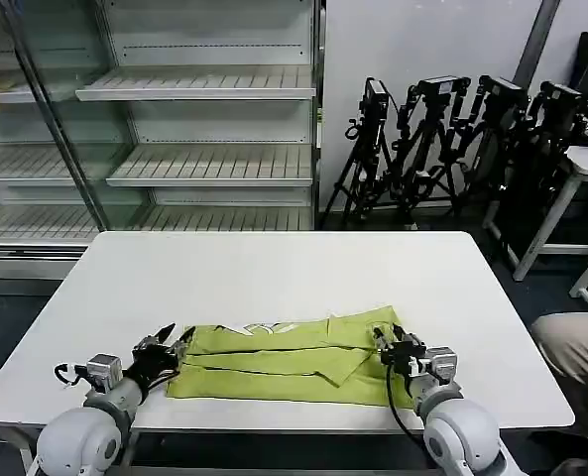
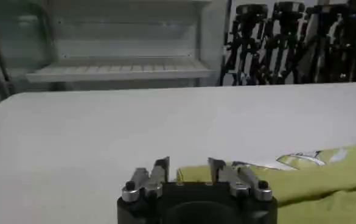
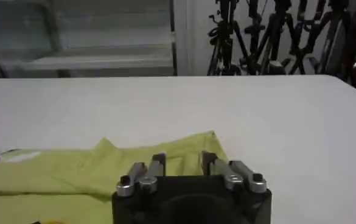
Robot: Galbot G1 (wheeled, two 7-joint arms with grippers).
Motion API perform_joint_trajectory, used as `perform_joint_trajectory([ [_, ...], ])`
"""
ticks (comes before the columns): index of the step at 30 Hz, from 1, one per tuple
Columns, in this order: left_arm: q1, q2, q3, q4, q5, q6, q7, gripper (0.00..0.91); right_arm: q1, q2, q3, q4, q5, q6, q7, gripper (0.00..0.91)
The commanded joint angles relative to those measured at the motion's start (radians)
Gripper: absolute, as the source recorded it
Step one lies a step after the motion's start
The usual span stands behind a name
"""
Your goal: Fold and organize the clothes.
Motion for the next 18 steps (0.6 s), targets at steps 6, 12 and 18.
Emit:
perform_joint_trajectory([
  [6, 0.090, -0.109, 0.018, -0.032, -0.037, 0.010, -0.153, 0.907, -0.122, -0.014, 0.110, 0.141, -0.003, 0.010, -0.008, 0.907],
  [12, 0.067, -0.129, 0.043, -0.010, -0.045, 0.007, -0.185, 0.081, -0.165, -0.018, 0.135, 0.211, -0.012, 0.013, -0.007, 0.907],
  [18, 0.065, -0.138, 0.060, 0.000, -0.101, 0.012, -0.189, 0.020, -0.169, -0.023, 0.137, 0.229, -0.016, 0.007, -0.005, 0.907],
])
